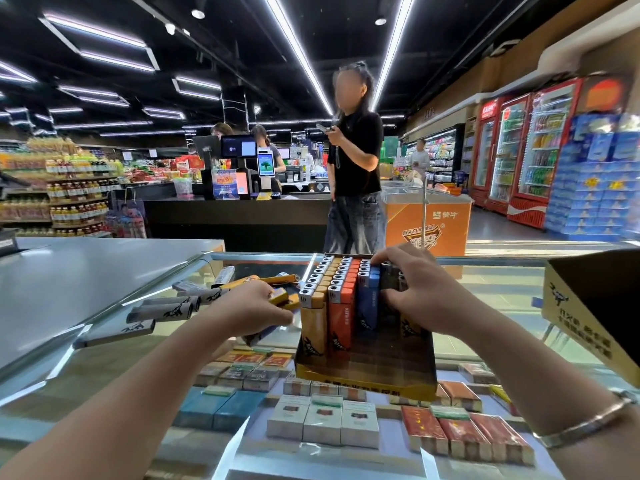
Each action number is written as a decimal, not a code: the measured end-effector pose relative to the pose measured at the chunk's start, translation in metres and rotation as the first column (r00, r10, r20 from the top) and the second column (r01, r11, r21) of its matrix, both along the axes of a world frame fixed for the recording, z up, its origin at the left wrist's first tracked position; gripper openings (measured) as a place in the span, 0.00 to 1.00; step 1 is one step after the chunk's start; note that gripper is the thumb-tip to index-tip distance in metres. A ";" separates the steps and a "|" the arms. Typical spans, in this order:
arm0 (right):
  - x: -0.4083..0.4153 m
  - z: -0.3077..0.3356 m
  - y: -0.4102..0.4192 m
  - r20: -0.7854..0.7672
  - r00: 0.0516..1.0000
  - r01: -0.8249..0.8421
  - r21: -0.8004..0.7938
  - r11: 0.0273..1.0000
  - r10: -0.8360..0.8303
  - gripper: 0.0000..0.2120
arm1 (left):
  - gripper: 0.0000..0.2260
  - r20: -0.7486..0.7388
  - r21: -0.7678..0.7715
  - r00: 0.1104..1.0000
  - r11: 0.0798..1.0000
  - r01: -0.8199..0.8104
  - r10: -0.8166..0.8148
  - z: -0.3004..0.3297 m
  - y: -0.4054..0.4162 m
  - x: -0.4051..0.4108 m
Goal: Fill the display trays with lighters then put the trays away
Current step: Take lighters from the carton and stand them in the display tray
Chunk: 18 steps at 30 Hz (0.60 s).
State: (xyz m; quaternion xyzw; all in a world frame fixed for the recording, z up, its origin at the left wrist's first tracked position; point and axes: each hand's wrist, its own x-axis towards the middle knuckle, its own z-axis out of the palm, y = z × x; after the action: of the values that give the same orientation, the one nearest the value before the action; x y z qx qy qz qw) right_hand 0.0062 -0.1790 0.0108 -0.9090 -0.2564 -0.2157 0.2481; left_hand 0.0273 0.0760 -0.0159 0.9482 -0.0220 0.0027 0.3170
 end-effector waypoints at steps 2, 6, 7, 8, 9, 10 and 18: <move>0.001 -0.001 0.000 0.002 1.000 -0.011 -0.002 1.000 0.011 0.19 | 0.09 0.050 -0.137 0.998 0.990 -0.022 0.029 0.005 0.002 0.001; 0.003 0.000 -0.001 0.002 1.000 -0.017 -0.002 1.000 0.017 0.19 | 0.05 0.288 -0.390 0.951 0.921 0.008 0.114 0.032 -0.002 -0.006; 0.003 0.000 0.000 -0.005 1.000 -0.012 -0.001 1.000 0.012 0.19 | 0.04 0.330 -0.481 0.936 0.875 0.057 0.120 0.041 -0.005 -0.008; 0.003 0.000 0.000 -0.015 1.000 -0.008 0.000 1.000 0.008 0.19 | 0.04 0.354 -0.576 0.927 0.810 0.110 0.126 0.049 -0.010 -0.011; 0.003 0.000 0.000 -0.025 1.000 -0.006 0.003 1.000 0.006 0.19 | 0.05 0.368 -0.659 0.921 0.735 0.160 0.130 0.057 -0.016 -0.015; 0.002 0.000 0.000 -0.031 0.999 -0.007 0.004 1.000 0.007 0.19 | 0.06 0.380 -0.718 0.916 0.665 0.205 0.128 0.063 -0.023 -0.018; 0.001 0.005 -0.001 -0.062 0.998 -0.032 0.021 0.999 0.033 0.15 | 0.15 0.502 -0.735 0.863 0.549 0.398 0.046 0.058 -0.071 -0.027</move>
State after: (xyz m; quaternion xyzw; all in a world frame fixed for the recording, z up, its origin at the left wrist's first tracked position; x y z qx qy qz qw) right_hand 0.0072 -0.1800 0.0158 -0.9084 -0.2609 -0.1858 0.2686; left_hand 0.0000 0.0053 0.0425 0.6530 -0.1918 0.2069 0.7028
